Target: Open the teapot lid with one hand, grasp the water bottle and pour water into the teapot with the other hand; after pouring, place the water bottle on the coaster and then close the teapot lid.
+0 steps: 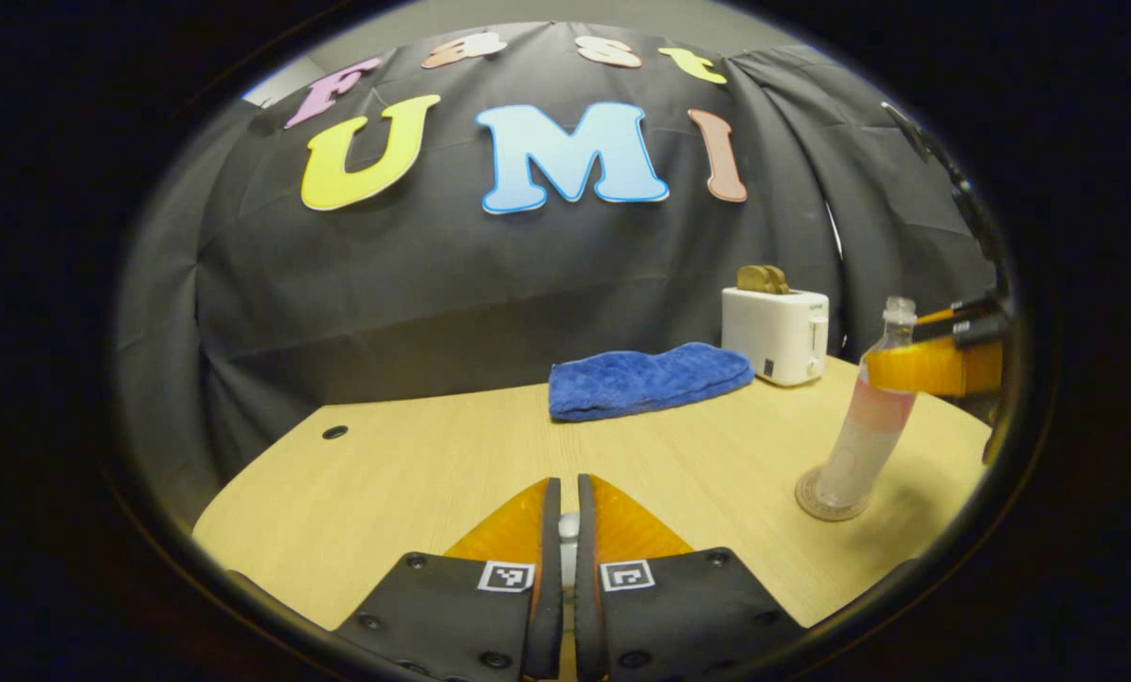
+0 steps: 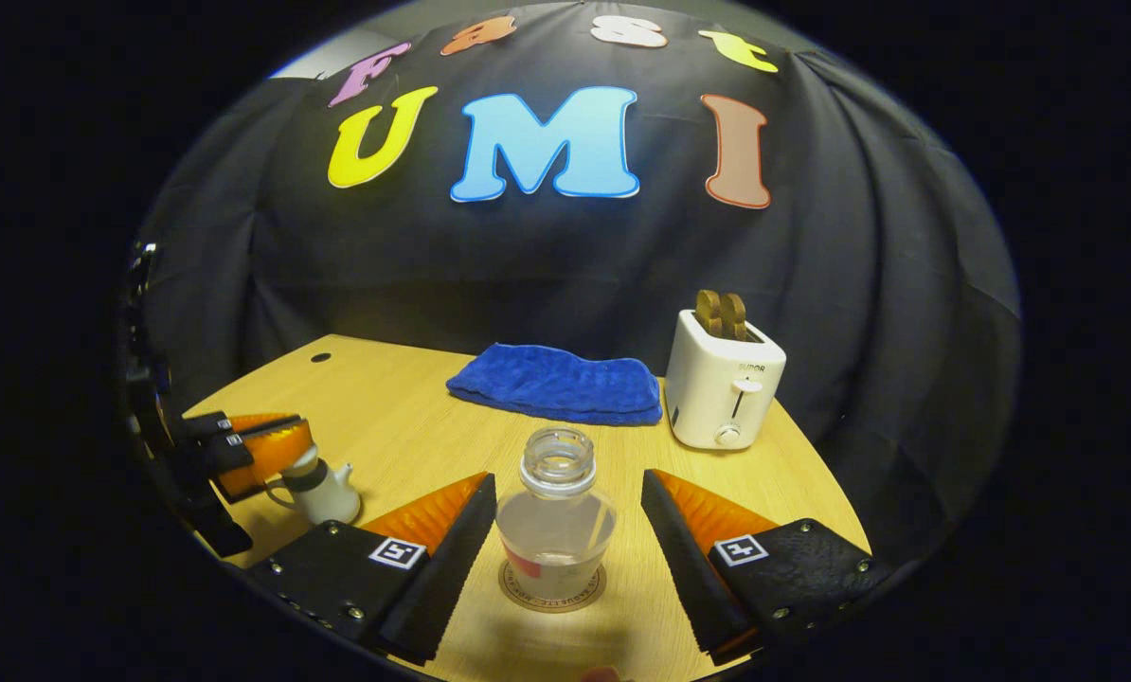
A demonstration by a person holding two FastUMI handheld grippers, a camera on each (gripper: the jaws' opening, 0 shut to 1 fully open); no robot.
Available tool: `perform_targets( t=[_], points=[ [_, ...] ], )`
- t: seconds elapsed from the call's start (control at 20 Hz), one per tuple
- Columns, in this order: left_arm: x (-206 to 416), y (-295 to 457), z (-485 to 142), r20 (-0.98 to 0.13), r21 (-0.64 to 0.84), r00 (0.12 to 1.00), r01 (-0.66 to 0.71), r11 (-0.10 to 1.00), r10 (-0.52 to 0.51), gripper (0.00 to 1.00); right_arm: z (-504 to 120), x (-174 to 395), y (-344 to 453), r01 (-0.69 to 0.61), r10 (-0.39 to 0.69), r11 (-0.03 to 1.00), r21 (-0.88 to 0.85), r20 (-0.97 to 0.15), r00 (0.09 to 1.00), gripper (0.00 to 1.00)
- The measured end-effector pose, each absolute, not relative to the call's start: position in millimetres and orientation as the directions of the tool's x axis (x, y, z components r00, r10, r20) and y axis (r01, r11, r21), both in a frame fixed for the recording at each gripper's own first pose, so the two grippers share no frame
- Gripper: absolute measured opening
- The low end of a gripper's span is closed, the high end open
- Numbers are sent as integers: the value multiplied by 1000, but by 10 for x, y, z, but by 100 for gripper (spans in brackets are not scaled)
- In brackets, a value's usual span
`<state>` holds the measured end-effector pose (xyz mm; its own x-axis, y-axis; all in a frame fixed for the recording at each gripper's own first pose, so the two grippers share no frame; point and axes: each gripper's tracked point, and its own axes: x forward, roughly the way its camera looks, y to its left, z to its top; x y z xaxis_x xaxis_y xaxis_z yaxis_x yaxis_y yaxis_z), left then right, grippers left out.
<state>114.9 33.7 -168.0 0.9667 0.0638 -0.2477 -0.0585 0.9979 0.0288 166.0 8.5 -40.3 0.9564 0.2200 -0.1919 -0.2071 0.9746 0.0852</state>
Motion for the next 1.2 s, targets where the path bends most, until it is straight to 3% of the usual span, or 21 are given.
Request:
perform_targets(
  t=[0.45, 0.65, 0.7, 0.8, 0.85, 0.95, 1.2],
  points=[
    [1145, 327, -1861, -251, 22, 966, -62, 998, 66, 12, 118, 1493, -126, -138, 143, 989, 52, -102, 985, 95],
    [1144, 309, -1867, -252, 19, 966, -52, 998, 55, 21, 165, 1452, -116, -140, 145, 989, 55, -96, 985, 95],
    [1128, 304, -1866, -255, 23, 965, -55, 998, 59, 18, 181, 1455, -117, -141, 146, 989, 54, -93, 985, 95],
    [1114, 288, -1833, -252, 22, 966, -48, 999, 52, 39, 181, 1435, -117, -142, 145, 989, 47, -86, 986, 95],
    [1107, 288, -1796, -245, 23, 968, -49, 999, 53, 37, 199, 1420, -115, -143, 146, 989, 44, -81, 986, 95],
    [1097, 272, -1678, -225, 19, 973, -48, 999, 51, 52, 235, 1378, -121, -144, 147, 989, 43, -72, 987, 95],
    [1030, 233, -1073, -132, 7, 989, -72, 997, 73, 100, 310, 1258, -158, -159, 161, 987, 32, -50, 986, 95]
  ],
)
